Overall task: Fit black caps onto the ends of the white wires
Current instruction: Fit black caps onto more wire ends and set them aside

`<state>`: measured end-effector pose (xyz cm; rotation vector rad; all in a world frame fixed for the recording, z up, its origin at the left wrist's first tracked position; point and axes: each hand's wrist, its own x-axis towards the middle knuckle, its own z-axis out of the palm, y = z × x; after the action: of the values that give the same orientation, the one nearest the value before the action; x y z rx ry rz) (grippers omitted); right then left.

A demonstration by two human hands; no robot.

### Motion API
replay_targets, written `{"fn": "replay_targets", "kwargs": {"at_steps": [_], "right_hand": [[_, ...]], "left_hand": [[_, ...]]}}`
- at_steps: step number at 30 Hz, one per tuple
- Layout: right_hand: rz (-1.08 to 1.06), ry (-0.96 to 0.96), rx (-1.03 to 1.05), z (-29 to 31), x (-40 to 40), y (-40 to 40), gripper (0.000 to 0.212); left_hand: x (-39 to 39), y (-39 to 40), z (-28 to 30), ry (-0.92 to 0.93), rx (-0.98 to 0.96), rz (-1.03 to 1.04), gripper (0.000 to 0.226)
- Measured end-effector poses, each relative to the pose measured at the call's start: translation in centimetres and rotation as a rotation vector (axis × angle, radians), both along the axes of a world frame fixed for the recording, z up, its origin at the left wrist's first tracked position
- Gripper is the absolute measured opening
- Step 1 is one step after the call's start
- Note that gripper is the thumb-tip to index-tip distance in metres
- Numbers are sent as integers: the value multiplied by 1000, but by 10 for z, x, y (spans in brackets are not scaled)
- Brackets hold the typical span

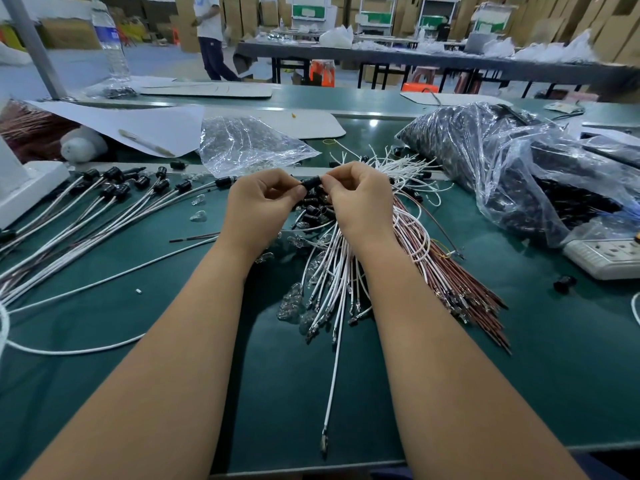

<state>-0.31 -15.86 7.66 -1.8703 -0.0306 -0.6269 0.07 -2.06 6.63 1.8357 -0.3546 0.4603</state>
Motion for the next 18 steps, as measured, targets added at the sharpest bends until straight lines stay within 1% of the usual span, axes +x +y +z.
{"fn": "replay_targets", "kwargs": {"at_steps": [6, 8, 10, 13, 18], "right_hand": [[20, -39, -140, -1, -6, 6, 12], [28, -51, -181, -1, -8, 9, 7], [31, -70, -189, -2, -8, 9, 4], [28, -100, -188, -2, -8, 9, 6], [18, -124, -187, -2, -6, 8, 9]], "left_hand": [[1, 1, 0, -7, 22, 70, 6], [2, 2, -1, 13, 34, 64, 5], [2, 2, -1, 20, 66, 59, 5], [2, 3, 1, 13, 107, 40, 5], [1, 4, 3, 42, 33, -38, 7]]}}
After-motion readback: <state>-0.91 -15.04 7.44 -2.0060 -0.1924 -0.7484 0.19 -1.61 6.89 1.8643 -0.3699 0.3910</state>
